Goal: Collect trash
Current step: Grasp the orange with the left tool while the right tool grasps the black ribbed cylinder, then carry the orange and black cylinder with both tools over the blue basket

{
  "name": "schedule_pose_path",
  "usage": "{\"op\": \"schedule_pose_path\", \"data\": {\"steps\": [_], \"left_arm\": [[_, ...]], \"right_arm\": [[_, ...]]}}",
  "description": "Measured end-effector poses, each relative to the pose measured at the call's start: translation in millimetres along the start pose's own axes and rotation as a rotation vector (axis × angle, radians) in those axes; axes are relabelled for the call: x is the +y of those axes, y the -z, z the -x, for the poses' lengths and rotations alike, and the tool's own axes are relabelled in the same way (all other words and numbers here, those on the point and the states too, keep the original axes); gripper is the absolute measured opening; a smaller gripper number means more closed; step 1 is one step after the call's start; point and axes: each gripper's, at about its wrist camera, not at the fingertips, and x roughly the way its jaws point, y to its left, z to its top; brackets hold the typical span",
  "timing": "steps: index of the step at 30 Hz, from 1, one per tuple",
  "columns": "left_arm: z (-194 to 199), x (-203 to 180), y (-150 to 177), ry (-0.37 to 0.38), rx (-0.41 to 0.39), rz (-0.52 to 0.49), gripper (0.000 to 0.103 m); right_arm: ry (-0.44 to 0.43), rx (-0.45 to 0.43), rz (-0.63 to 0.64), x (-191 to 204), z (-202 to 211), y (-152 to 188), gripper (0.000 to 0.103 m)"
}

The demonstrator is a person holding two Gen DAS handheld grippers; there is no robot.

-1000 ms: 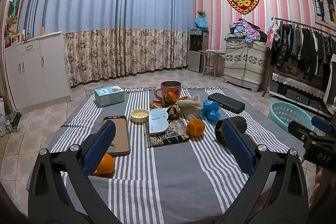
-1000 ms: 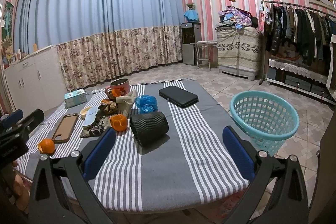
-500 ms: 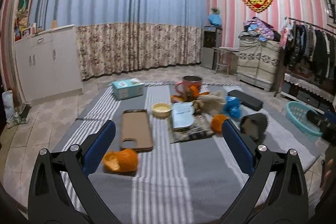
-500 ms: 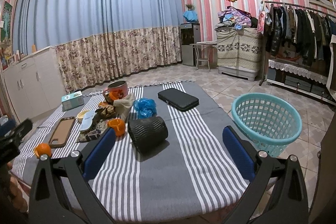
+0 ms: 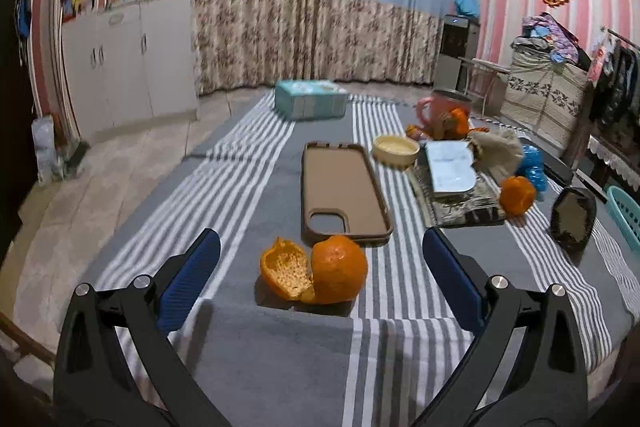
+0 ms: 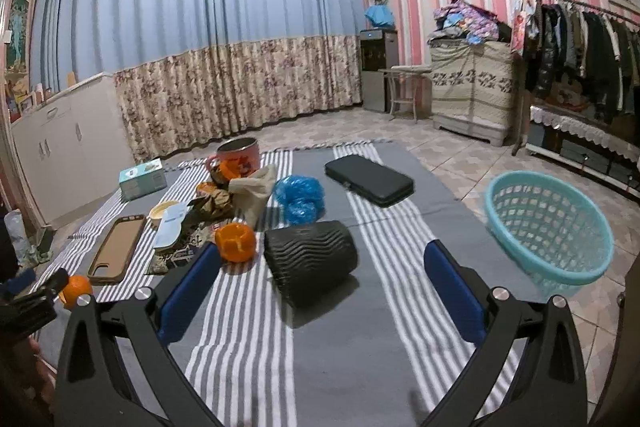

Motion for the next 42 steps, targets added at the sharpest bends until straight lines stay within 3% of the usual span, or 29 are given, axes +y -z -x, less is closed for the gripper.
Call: {"op": "schedule_pose_path", "data": {"steps": [6,14,18,22,28,36,42], "left_arm": [[-25,5,8,-0.03,0.085,0.024,0.097],[-41,12,8,0.032,0.142,0.068,0.08],[-42,10,7,0.048,0.145,0.067,0.077],[-47,6,6,0.06,0.169,0.047,0.065],[-43,2,-2,0.081,0.154,0.015,0.047],[-37,-3,-6,0.112,0.152,-0.008,0.043],[-20,-7,-24,0.126,0.086,-0.036,0.043]], "right_arm": [[0.007,0.049,0.035,7,-14,6,0.099],[0.014,0.088,0.043,8,-20,11,0.099],[0.012,0.083,0.051,11,-19,10,0.099],[0.012,0.083,0.055,12,-20,9,0.099],[0.035,0.088,0.061,10,-21,10,0.099],[0.055,0.114,0.069,2,-28,12,0.099],[0.064,0.147,0.074,0,-51,6,0.099]]}}
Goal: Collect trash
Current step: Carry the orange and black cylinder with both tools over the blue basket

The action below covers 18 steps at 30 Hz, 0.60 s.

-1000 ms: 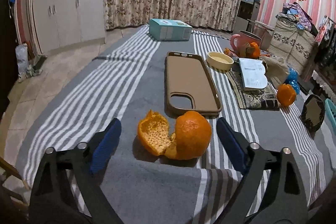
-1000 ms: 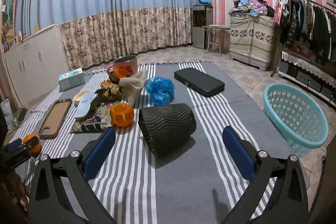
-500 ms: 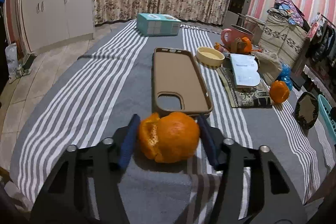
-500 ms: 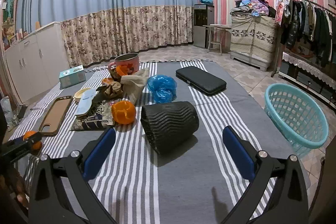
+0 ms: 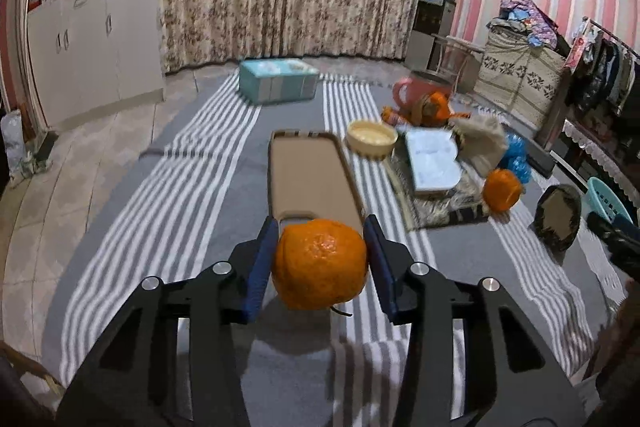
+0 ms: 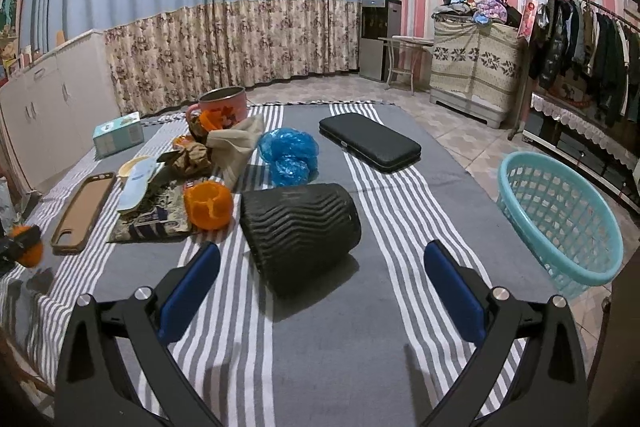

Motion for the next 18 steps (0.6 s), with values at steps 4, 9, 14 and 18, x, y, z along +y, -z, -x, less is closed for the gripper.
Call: {"op": "schedule_pose_path", "data": {"steps": [4,9,14,18], "left_arm": [[3,-1,-14,0.001,-0.03,-0.022,0.043],[3,-5,-23,-0.002,-0.054,-0.044,0.043],[-4,-11,-29,-0.003,-0.057,-0.056,0.043],[-11,-15,-33,-0.01,-0.054,-0.058,0.043]], "right_arm": [[-0.029,0.057,0.024,-2,-20,-10,0.099],[-0.085,0.124,0.043,-7,-42,-21,0.099],[-0.121,0.167,0.057,-9,-58,-22,0.099],[-0.149,0.169,0.072,-5,-60,-24,0.087]]}}
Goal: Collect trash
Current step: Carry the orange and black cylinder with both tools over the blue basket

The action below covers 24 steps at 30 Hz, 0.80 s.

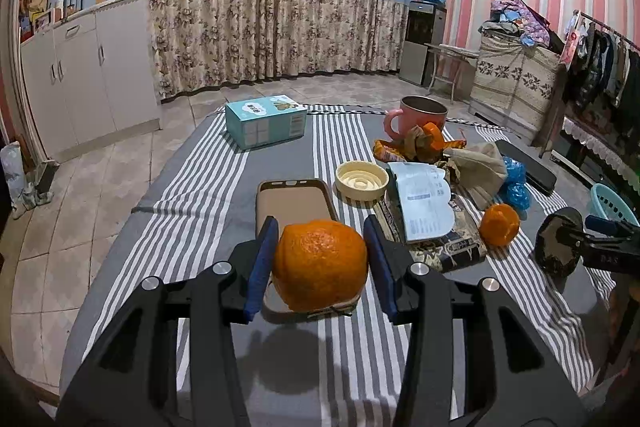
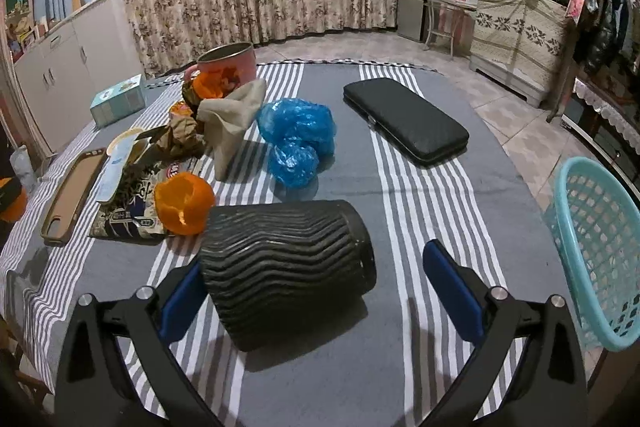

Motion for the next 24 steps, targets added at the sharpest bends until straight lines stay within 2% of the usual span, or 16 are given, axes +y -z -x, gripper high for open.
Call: {"op": "schedule_pose_path", "data": {"steps": [1,2,7,10,17,22,24], "left_arm": [[-2,-2,-2,0.0,0.001,0.0,0.043],[-3,-3,-4,0.001,0.001,-0.001,0.043],[-3,-16,-14,0.012,-0.017,-0.015,0.043],[-2,-28,-20,0.024,-0.033,-0.031,0.043],[-4,-69,-34,0.06,-0.054,-0.068,0.043],[-2,-112,-46,0.109,-0.084,-0.098,0.043],[0,-131,-50,0.134,-0.094,-0.113,0.043]], "right_arm": [[-0.013,0.01,0.005,1,-2,-1,0.083],[-0.026,0.019,0.01,3,-3,0,0.074],[-0.047,0.002,0.008,0,0,-1,0.071],[-0.035,-0.038,0.011,-7,9,-3,0.071],[0.079,-0.168,-0.029,-58,63,-22,0.071],[0.234,-0.254,-0.075,-117,102,-32,0.071],[0.27,-0.274,-0.102,-139,109,-32,0.071]]}}
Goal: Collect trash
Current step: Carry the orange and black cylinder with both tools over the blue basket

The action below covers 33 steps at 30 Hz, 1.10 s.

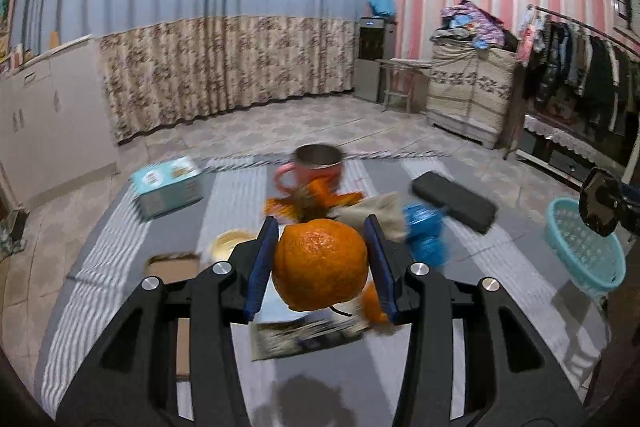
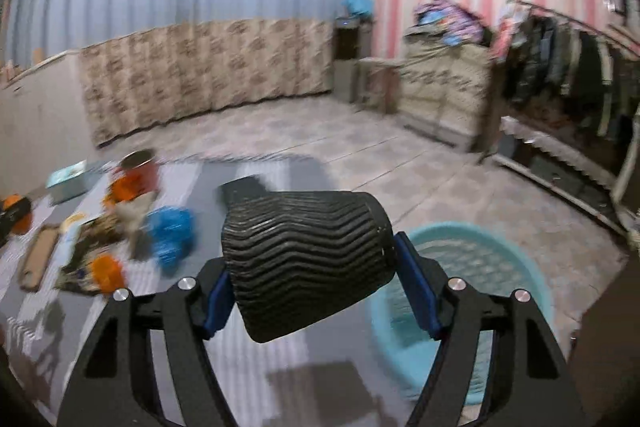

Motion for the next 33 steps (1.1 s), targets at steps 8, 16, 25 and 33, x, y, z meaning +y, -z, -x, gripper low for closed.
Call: {"op": "schedule_pose_path", "data": {"steps": [8,16,25,33], "left_arm": [[-8,-90,-21,0.113,-0.05,-0.079,0.043],[-27,-176,-29,0.233,-0.06,-0.099,0.043],[-55,-253,-23,0.361,-0.014,-0.131,0.043],[-86,-308,-6,0.449,0.059,-0.185,0.043]], "right_arm": [[0.106,0.02,-0.111,-81,-19,2,0.071],[0.156,0.058,-0.188,-131,-35,18,0.071],[0.208,0.083,-0.294,-175,-37,35,0.071],[0.229,0.126,-0.313,-193,-48,42,0.071]]}}
